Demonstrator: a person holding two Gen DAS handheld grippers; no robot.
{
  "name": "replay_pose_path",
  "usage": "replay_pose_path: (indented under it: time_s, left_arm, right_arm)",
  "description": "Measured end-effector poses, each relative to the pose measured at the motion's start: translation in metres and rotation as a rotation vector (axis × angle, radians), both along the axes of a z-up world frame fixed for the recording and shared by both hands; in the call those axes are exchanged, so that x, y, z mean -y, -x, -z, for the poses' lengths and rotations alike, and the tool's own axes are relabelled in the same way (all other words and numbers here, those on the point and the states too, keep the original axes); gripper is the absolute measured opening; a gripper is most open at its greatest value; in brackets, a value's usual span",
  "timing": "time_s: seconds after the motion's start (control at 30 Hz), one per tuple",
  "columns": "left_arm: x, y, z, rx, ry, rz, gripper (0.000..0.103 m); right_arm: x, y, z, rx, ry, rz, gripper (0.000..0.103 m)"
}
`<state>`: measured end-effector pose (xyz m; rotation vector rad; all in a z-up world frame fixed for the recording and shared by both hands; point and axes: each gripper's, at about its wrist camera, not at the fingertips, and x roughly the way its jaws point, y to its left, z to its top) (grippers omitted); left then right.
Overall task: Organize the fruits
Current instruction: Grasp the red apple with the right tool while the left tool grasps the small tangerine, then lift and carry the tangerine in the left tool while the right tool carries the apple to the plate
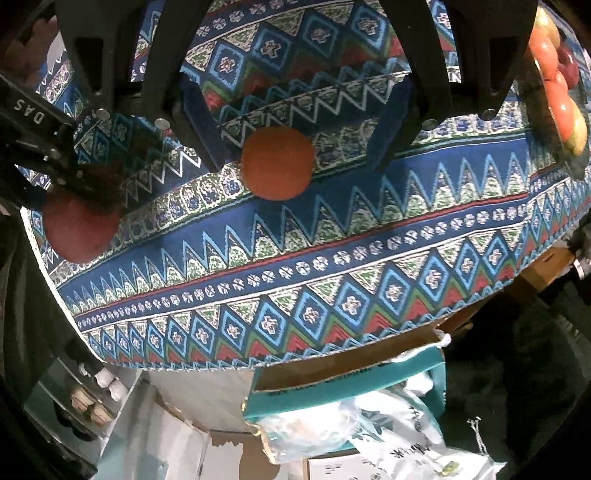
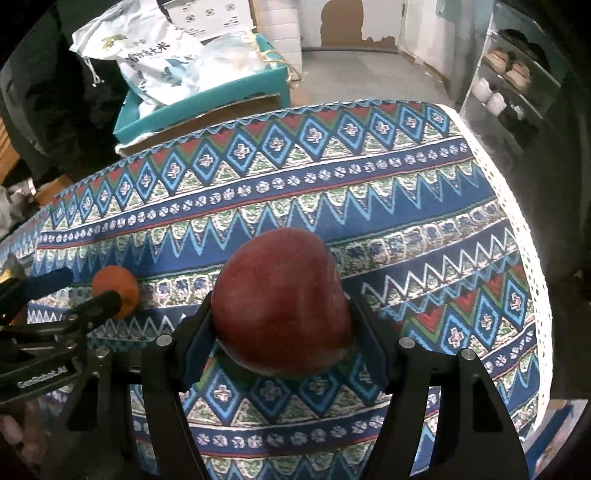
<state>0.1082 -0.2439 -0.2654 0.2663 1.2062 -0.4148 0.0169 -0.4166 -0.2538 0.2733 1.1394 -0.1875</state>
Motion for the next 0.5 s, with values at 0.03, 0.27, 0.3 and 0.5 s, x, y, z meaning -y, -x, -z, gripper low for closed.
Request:
replay_pose_path:
  time_s: [0.03, 0.27, 0.3, 0.5]
  left_arm:
    - [0.001, 0.001, 0.001, 0.000, 0.005, 0.000, 0.080]
    - [0.009, 0.003, 0.007, -0.009, -0.001, 0.032, 0.054]
    - [0.009, 0.003, 0.008, -0.015, -0.001, 0.034, 0.047]
    - [-0.003, 0.005, 0.007, -0.022, 0.032, 0.020, 0.045]
  right_arm:
    - [0.002, 0.001, 0.000, 0.001, -0.003, 0.002, 0.070]
    - [0.007, 0.003, 0.001, 0.000, -0.014, 0.004, 0.070]
    - [0.007, 0.003, 0.001, 0.000, -0.014, 0.003, 0.070]
    - [-0.001, -0.002, -0.002, 0.006, -0.010, -0.008, 0.070]
